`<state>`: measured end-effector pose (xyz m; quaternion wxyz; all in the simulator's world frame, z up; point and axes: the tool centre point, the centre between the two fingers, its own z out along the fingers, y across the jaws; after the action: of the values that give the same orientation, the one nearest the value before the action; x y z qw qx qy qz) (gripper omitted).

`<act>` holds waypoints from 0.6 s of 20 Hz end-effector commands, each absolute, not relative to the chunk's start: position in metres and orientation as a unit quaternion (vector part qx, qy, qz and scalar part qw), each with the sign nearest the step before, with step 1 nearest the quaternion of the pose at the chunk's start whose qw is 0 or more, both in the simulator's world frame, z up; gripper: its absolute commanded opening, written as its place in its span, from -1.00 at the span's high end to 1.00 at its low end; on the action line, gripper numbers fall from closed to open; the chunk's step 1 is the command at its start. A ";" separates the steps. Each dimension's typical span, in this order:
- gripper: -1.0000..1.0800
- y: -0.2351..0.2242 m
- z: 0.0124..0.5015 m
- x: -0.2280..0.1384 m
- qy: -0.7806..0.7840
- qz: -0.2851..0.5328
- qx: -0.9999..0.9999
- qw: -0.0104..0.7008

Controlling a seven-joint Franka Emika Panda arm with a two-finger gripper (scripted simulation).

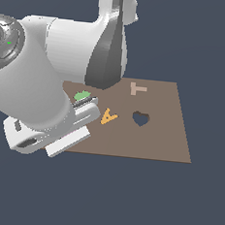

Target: Insert a designated object into the corresponding slot on a board.

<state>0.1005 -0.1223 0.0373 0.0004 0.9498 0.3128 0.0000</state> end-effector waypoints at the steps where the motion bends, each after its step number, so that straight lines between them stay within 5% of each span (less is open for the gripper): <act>1: 1.00 -0.122 0.032 0.101 0.313 0.000 0.950 0.001; 3: 1.00 -0.122 0.031 0.101 0.313 0.000 0.950 0.001; 4: -0.92 -0.122 0.031 0.101 0.313 0.000 0.950 0.001; 12: -0.92 -0.122 0.031 0.101 0.313 0.000 0.950 0.001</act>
<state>0.1007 -0.1220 0.0306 0.0009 0.9496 0.3134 -0.0004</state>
